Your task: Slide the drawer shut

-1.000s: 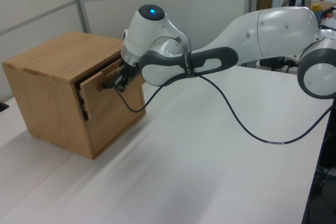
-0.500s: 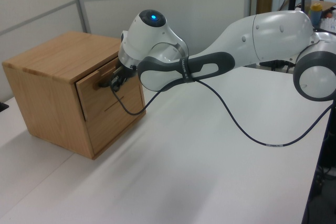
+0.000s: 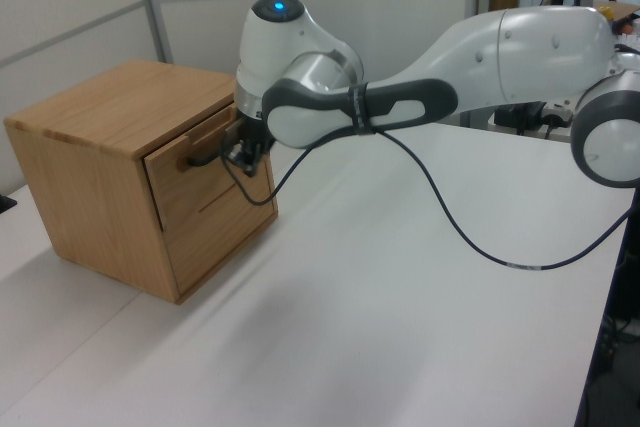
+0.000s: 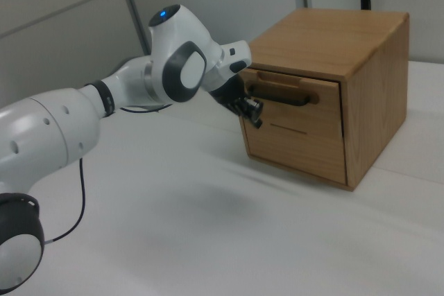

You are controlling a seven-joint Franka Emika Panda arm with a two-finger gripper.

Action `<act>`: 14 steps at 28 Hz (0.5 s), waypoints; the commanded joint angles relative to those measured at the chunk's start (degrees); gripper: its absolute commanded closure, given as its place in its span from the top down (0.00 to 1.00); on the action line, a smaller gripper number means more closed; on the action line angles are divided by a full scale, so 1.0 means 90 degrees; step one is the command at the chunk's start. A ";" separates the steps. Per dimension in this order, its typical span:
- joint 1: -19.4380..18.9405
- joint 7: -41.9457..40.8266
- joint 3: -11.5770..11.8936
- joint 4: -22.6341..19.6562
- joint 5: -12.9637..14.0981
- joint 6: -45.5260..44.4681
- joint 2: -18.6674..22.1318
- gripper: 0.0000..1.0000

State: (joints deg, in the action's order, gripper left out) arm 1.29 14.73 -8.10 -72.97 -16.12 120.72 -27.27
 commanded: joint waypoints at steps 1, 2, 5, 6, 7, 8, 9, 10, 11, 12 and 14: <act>-0.0045 -0.0337 0.0060 -0.0105 0.0510 -0.1476 0.0470 0.00; -0.0036 -0.0377 0.0069 -0.0105 0.0619 -0.1634 0.0529 0.00; -0.0035 -0.0484 0.0079 -0.0105 0.0824 -0.2229 0.0763 0.00; -0.0035 -0.0494 0.0069 -0.0105 0.0834 -0.2357 0.0822 0.00; -0.0035 -0.0504 0.0069 -0.0105 0.0834 -0.2494 0.0871 0.00; -0.0035 -0.0514 0.0060 -0.0105 0.0844 -0.2631 0.0930 0.00; -0.0035 -0.0514 0.0060 -0.0105 0.0844 -0.2796 0.0988 0.00; -0.0035 -0.0524 0.0060 -0.0105 0.0844 -0.2953 0.1047 0.00; -0.0035 -0.0514 0.0060 -0.0115 0.0854 -0.3254 0.1163 0.00; -0.0035 -0.0514 0.0060 -0.0115 0.0893 -0.3392 0.1222 0.00; -0.0026 -0.0533 0.0069 -0.0125 0.1048 -0.3656 0.1340 0.02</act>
State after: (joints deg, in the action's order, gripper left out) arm 1.25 11.58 -8.11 -72.86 -9.41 93.55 -18.78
